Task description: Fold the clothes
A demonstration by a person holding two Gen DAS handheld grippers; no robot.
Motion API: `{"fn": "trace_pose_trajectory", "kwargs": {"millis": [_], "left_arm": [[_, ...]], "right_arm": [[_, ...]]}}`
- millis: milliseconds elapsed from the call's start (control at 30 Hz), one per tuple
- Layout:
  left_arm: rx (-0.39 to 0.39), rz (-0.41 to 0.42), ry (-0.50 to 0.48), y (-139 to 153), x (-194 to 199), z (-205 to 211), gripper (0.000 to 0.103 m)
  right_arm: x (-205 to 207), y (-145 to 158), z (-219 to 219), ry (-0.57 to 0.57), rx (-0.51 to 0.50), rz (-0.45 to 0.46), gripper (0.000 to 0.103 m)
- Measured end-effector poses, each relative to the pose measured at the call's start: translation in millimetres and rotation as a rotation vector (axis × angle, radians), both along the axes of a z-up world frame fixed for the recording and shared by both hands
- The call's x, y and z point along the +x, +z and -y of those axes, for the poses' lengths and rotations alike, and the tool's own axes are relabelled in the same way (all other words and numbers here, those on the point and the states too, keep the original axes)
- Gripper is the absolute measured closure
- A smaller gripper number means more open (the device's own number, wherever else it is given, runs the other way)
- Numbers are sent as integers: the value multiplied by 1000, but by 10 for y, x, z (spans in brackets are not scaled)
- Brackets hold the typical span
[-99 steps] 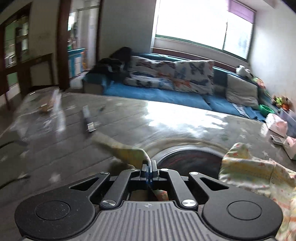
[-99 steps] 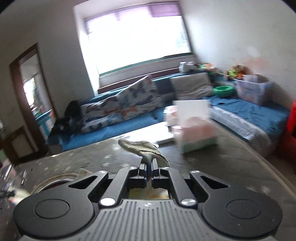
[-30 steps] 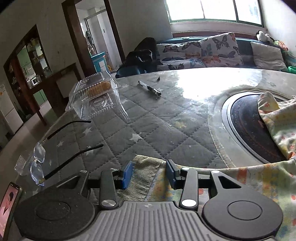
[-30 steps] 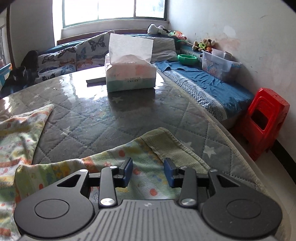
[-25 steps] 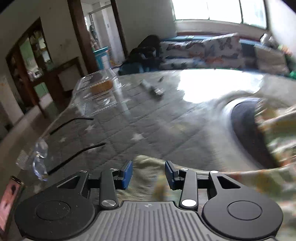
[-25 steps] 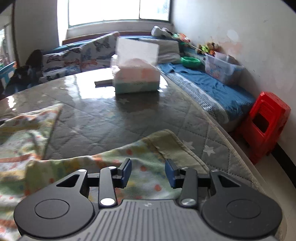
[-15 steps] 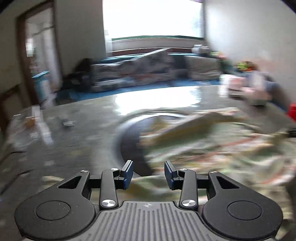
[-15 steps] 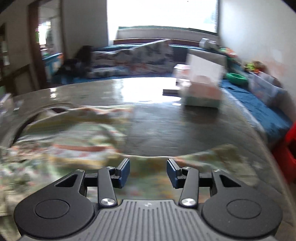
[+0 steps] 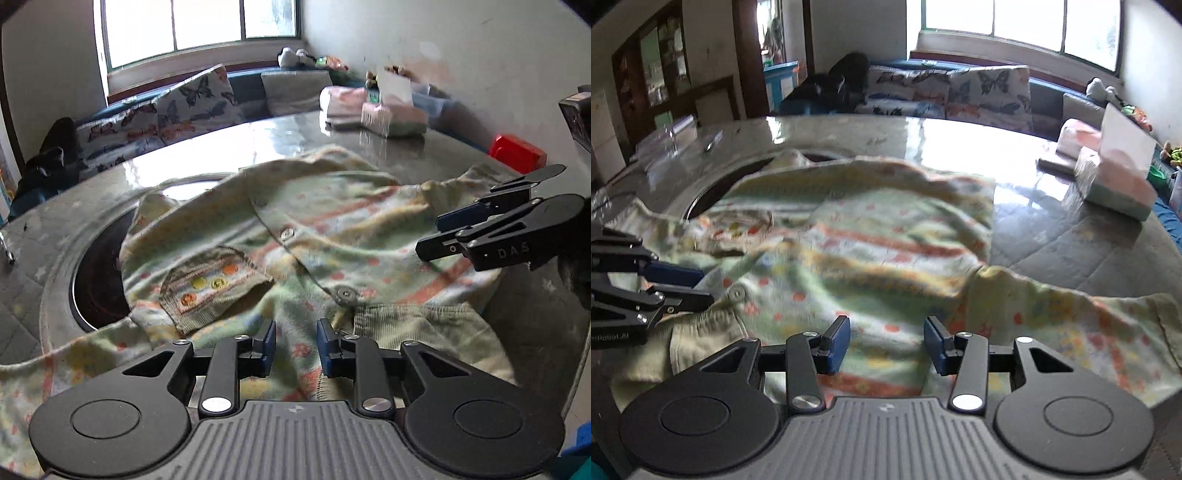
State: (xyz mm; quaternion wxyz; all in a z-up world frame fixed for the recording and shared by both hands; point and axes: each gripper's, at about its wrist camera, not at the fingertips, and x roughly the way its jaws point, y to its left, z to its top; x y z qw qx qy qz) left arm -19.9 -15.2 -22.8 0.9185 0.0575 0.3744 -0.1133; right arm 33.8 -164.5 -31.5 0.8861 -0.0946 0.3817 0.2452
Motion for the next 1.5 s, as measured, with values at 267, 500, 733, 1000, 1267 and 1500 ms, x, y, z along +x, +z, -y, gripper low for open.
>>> {"fn": "trace_pose_trajectory", "kwargs": {"millis": [267,500,733,1000,1267,1500], "left_arm": [[-31,47,78,306,290,-267,71],[-24,50,303,388,1029,-760,68],[-1,-5,378,198,1652,-1091,68],[12,-50,325,53,1834,-1100,65],[1,-71,270,-8,1940,-1091,92],[-8,104,300,244,1868,-1061,97]], "right_arm": [[232,121,-27,10,16,-2,58],[786,306,-17,-42,46,31,58],[1512,331,100,-145,102,6,59],[2103,77,189,-209,120,-72,59],[2247,-103,133,-199,128,-118,72],[2168,63,57,-172,152,-3,100]]}}
